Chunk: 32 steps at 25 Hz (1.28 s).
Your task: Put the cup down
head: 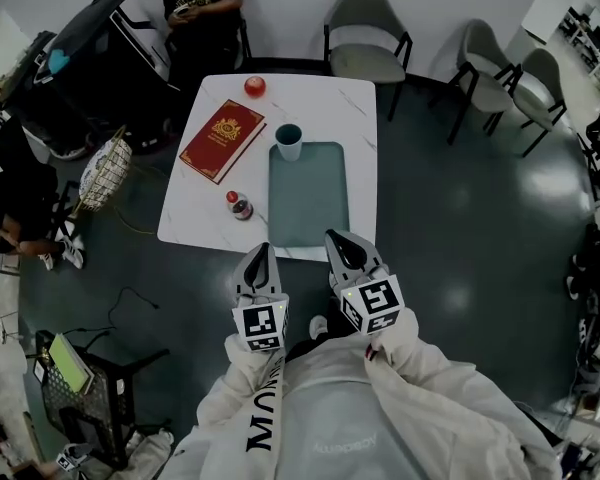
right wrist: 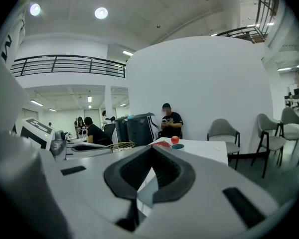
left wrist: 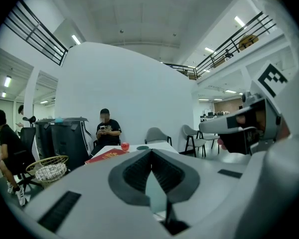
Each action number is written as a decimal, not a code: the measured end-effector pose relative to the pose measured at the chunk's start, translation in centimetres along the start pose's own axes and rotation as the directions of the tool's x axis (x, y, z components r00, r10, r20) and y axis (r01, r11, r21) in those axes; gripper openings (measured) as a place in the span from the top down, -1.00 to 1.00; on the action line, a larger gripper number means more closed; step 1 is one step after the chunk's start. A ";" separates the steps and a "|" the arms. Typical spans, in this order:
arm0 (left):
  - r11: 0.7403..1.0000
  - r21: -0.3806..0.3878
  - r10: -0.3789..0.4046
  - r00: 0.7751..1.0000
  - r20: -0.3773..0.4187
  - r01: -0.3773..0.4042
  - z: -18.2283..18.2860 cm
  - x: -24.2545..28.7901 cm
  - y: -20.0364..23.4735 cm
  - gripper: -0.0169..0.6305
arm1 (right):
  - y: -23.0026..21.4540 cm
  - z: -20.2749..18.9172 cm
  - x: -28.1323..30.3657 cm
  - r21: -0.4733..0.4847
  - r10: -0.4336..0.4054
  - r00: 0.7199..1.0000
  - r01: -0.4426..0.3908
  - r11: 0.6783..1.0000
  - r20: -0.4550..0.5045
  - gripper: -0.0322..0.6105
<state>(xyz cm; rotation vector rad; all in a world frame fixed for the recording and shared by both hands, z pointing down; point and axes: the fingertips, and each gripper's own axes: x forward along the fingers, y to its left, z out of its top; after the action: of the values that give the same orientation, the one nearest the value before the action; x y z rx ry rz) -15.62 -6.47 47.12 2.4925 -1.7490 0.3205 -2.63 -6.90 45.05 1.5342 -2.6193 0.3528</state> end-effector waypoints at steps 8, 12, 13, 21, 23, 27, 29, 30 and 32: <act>0.999 -0.014 -0.032 0.999 0.001 0.032 -0.2 -2.0 -2.0 0.91 | 0.9 -0.2 -2.2 -0.005 0.015 1.000 -0.015 1.000 -0.014 0.89; 0.999 -0.014 -0.046 0.999 -0.006 0.046 -0.4 -3.0 -3.2 0.91 | 1.6 -0.7 -3.5 -0.014 0.031 0.999 -0.031 0.999 -0.023 0.89; 0.999 -0.018 -0.041 0.999 -0.007 0.040 -0.4 -3.3 -3.3 0.91 | 1.8 -0.7 -3.9 -0.017 0.034 0.999 -0.035 0.999 -0.025 0.89; 0.999 -0.025 -0.046 0.999 -0.001 0.046 1.0 -4.3 -4.9 0.91 | 1.2 0.4 -5.5 -0.011 0.037 0.999 -0.037 0.999 -0.012 0.89; 0.998 -0.020 -0.053 0.999 0.004 0.053 1.6 -4.4 -5.4 0.91 | 0.8 0.8 -6.0 -0.004 0.037 0.999 -0.037 0.999 -0.004 0.89; 0.998 -0.009 -0.069 0.998 0.011 0.069 2.6 -4.3 -6.8 0.91 | 0.3 1.3 -6.8 0.005 0.046 0.999 -0.046 0.999 0.005 0.89; 0.998 -0.006 -0.070 0.998 0.007 0.070 2.8 -4.2 -7.2 0.91 | 0.1 1.5 -7.0 0.009 0.053 0.999 -0.053 0.999 0.009 0.89; 0.998 -0.005 -0.068 0.998 0.006 0.068 2.9 -4.1 -7.4 0.91 | -0.1 1.5 -7.0 0.011 0.056 0.998 -0.056 0.998 0.010 0.89; 0.998 0.001 -0.067 0.998 0.004 0.067 3.1 -4.0 -7.8 0.91 | -0.4 1.6 -7.1 0.010 0.057 0.998 -0.057 0.998 0.008 0.89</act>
<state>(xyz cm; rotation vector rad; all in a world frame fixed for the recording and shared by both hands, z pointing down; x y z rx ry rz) -9.19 -0.66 43.68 2.5468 -1.6629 0.3118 1.34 -1.42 42.23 1.4685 -2.6754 0.3655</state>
